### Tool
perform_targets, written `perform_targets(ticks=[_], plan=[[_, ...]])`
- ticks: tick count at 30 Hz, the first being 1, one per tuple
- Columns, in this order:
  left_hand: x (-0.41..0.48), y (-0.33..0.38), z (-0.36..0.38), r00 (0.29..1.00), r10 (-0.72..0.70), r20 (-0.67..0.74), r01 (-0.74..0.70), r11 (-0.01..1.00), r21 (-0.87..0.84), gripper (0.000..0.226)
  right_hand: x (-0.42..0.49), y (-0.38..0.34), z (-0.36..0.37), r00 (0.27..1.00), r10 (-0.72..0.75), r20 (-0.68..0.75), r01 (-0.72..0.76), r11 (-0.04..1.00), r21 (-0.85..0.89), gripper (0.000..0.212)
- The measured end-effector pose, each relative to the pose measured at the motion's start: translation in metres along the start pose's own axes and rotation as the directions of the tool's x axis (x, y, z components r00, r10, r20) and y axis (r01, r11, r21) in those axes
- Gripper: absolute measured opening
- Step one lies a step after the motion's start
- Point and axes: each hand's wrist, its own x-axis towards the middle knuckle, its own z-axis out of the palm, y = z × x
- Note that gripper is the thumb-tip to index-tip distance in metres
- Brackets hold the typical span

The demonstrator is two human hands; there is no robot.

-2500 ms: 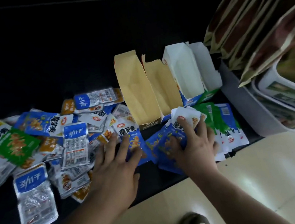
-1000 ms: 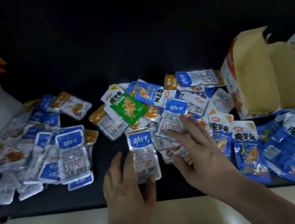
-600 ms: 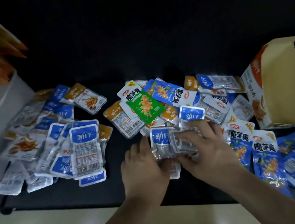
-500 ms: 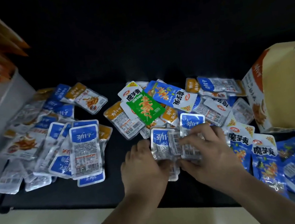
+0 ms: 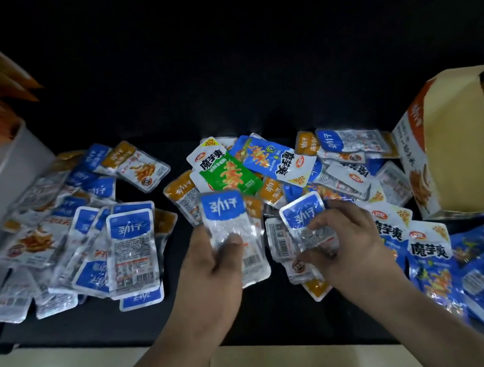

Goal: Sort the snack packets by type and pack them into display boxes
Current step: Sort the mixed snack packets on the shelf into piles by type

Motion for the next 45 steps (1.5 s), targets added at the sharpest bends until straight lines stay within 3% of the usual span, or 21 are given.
perform_targets(ticks=[2,5,7,9,11,12,14,16,19,21,24,26,27,31,34,36,40,42,45], plan=[[0.000,0.010,0.005,0.999,0.032,0.031,-0.030,0.998,-0.046,0.009,0.001,-0.001,-0.004,0.997,-0.075,-0.018,0.074,0.997,-0.037,0.047],[0.003,0.017,0.016,0.994,0.042,0.100,-0.030,0.993,-0.116,0.012,0.003,-0.011,-0.022,0.992,0.128,0.003,-0.127,0.976,0.178,0.039],[0.004,0.018,0.026,0.991,0.015,0.135,0.008,0.986,-0.168,0.014,0.006,-0.016,-0.032,0.953,0.299,0.051,-0.288,0.839,0.461,0.039],[0.002,0.017,0.038,0.983,-0.047,0.178,0.082,0.977,-0.194,0.015,0.006,-0.021,-0.039,0.911,0.403,0.092,-0.352,0.641,0.682,0.038],[0.000,0.013,0.049,0.984,-0.005,0.179,0.024,0.994,-0.104,0.014,0.004,-0.031,-0.044,0.870,0.476,0.131,-0.377,0.470,0.798,0.032],[-0.001,0.010,0.054,0.983,0.039,0.179,-0.031,0.998,-0.046,0.015,0.002,-0.035,-0.044,0.871,0.474,0.133,-0.371,0.454,0.811,0.030],[-0.002,0.008,0.061,0.966,0.143,0.215,-0.160,0.985,0.064,0.022,-0.006,-0.041,-0.047,0.914,0.397,0.089,-0.322,0.573,0.754,0.043],[0.001,0.007,0.064,0.922,0.269,0.279,-0.340,0.907,0.249,0.027,-0.012,-0.037,-0.049,0.941,0.337,0.040,-0.272,0.680,0.681,0.062],[0.018,0.000,0.060,0.836,0.460,0.300,-0.545,0.627,0.557,0.033,-0.014,-0.018,-0.054,0.930,0.368,0.005,-0.293,0.732,0.616,0.061],[0.032,-0.007,0.059,0.818,0.457,0.349,-0.559,0.486,0.672,0.045,-0.015,-0.006,-0.060,0.920,0.390,-0.031,-0.311,0.777,0.548,0.045],[0.041,-0.007,0.066,0.847,0.349,0.400,-0.525,0.434,0.732,0.068,-0.017,0.010,-0.067,0.899,0.431,-0.080,-0.332,0.790,0.516,0.030],[0.043,-0.004,0.069,0.871,0.301,0.387,-0.490,0.486,0.724,0.071,-0.017,0.015,-0.071,0.880,0.469,-0.073,-0.371,0.777,0.509,0.028],[0.044,-0.004,0.068,0.882,0.284,0.377,-0.472,0.559,0.682,0.066,-0.016,0.016,-0.073,0.874,0.479,-0.079,-0.377,0.772,0.511,0.028],[0.039,-0.010,0.057,0.932,0.231,0.278,-0.330,0.858,0.393,0.018,-0.015,0.011,-0.077,0.854,0.502,-0.139,-0.368,0.771,0.520,0.028],[0.027,-0.003,0.043,0.982,0.055,0.181,-0.082,0.986,0.142,0.027,-0.015,0.004,-0.076,0.860,0.486,-0.159,-0.339,0.774,0.535,0.031],[0.016,0.003,0.030,0.995,-0.001,0.104,-0.006,0.998,0.069,0.031,-0.016,-0.006,-0.071,0.880,0.455,-0.136,-0.322,0.783,0.532,0.030],[-0.003,0.009,0.008,0.995,0.043,-0.094,-0.052,0.995,-0.087,0.025,-0.017,-0.036,-0.053,0.929,0.369,-0.035,-0.281,0.764,0.581,0.039],[-0.006,0.006,0.008,0.995,0.022,-0.093,-0.038,0.983,-0.181,0.014,-0.015,-0.050,-0.041,0.947,0.321,0.005,-0.261,0.761,0.594,0.051],[-0.008,-0.001,0.017,0.999,-0.035,0.016,0.037,0.981,-0.191,0.020,-0.008,-0.072,-0.027,0.949,0.311,0.058,-0.282,0.747,0.602,0.064]])
